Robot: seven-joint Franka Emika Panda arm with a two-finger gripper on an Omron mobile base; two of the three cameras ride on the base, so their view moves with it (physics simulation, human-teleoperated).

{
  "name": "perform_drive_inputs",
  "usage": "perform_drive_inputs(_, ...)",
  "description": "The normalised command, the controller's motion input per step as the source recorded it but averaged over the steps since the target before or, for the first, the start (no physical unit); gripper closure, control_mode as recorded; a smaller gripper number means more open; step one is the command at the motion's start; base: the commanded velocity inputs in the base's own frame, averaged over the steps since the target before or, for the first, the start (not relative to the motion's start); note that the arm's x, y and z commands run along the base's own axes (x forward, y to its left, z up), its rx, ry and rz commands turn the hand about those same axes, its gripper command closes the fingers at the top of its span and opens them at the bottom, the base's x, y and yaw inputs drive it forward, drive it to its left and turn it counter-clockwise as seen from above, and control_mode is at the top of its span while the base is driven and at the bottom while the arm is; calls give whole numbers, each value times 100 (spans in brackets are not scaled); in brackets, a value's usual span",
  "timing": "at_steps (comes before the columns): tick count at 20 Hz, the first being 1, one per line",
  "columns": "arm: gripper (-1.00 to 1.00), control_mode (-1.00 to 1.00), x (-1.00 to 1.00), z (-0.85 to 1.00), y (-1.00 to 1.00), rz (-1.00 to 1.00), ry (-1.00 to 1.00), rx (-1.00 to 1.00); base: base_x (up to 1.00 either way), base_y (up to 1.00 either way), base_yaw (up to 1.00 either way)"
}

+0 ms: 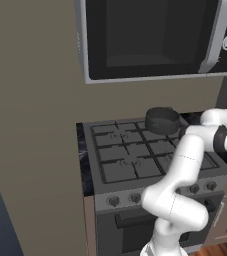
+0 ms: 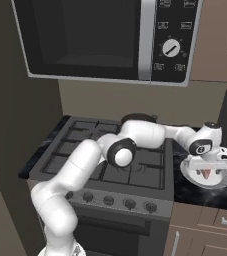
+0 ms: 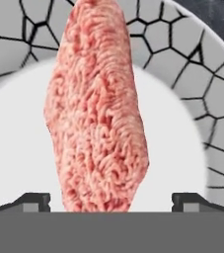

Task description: Retrieve the frozen meat and place it in the pot on a burner. Then turn the burner on.

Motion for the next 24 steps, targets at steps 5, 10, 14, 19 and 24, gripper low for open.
perform_drive_inputs(5,100,-100,0,-9,0,0,0,0,0,0,0)
perform_drive_inputs(10,100,-100,0,0,0,0,0,0,0,0,0)
perform_drive_inputs(14,100,-100,-6,0,5,0,0,0,0,0,0)
perform_drive_inputs(19,100,-100,-22,5,28,0,-23,0,0,0,0)
perform_drive_inputs(24,100,-100,-36,2,50,0,-24,0,0,0,0)
